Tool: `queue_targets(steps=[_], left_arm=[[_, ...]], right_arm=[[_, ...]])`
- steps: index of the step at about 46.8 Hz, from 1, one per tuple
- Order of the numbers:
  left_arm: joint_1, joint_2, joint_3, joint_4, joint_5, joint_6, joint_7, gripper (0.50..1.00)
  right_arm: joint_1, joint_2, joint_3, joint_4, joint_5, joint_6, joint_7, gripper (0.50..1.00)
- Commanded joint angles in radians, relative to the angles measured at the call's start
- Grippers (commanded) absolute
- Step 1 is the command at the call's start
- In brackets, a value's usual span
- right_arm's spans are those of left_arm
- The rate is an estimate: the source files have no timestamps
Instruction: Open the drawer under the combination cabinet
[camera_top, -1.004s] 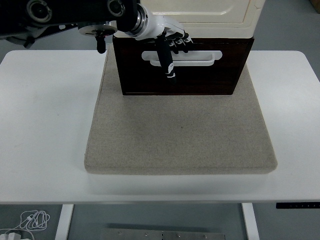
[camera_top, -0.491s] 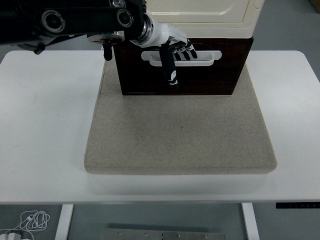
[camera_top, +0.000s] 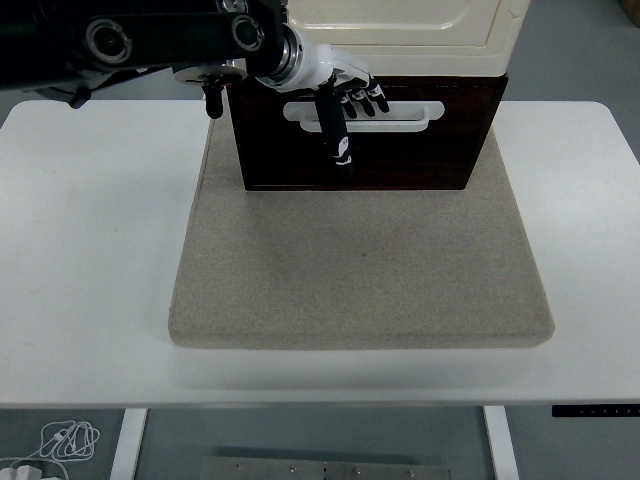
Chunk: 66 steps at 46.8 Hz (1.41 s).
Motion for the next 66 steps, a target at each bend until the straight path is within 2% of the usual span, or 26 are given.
queue_targets(steps=[1, 46, 57, 66], left_arm=[[0.005, 0.000, -0.001, 0.005, 0.000, 0.000, 0.000, 1.000], [0.022, -0.022, -0.001, 0.012, 0.000, -0.008, -0.002, 1.000], [0.016, -0.022, -0.004, 0.007, 0.000, -0.058, -0.003, 1.000], [0.011, -0.022, -0.007, 0.004, 0.000, -0.078, -0.003, 1.000]], right_arm=[[0.000, 0.000, 0.000, 0.000, 0.000, 0.000, 0.000, 0.926], [0.000, 0.000, 0.000, 0.000, 0.000, 0.000, 0.000, 0.926], [0.000, 0.000, 0.000, 0.000, 0.000, 0.000, 0.000, 0.926], [0.000, 0.000, 0.000, 0.000, 0.000, 0.000, 0.000, 0.926]])
